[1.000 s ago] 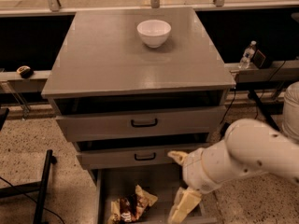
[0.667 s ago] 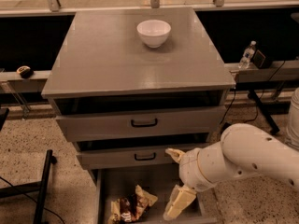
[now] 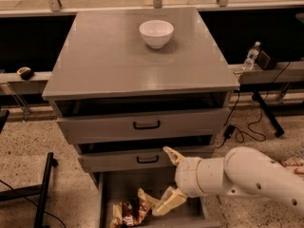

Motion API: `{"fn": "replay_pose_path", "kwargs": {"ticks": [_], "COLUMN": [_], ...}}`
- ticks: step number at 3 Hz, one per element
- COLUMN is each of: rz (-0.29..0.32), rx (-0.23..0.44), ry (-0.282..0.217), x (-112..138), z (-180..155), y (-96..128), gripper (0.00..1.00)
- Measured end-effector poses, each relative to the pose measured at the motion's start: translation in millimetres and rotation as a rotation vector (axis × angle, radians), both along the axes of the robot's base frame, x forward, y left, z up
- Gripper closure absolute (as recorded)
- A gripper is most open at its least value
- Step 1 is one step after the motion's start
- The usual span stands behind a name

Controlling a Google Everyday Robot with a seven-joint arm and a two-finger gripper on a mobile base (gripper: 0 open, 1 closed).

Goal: Pick brown chip bag from bottom drawer and place on counter

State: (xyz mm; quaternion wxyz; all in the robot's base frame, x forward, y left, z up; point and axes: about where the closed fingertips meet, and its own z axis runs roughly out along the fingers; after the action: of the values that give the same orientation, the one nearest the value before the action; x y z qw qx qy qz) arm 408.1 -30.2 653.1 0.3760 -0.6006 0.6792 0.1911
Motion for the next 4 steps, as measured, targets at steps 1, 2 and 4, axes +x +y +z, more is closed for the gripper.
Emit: {"fn": "replay_pose_path", "kwargs": {"ticks": [1, 2, 4], "rz": [0.058, 0.147, 0.132], "rx": [0.053, 0.154, 0.207], "ry": [-0.134, -0.166, -0.043], "x": [16.7, 38.0, 30.6], "z": [-41.2, -95.8, -140.4], "y": [18.8, 25.2, 32.6], "gripper": [0.00, 0.00, 0.00]}}
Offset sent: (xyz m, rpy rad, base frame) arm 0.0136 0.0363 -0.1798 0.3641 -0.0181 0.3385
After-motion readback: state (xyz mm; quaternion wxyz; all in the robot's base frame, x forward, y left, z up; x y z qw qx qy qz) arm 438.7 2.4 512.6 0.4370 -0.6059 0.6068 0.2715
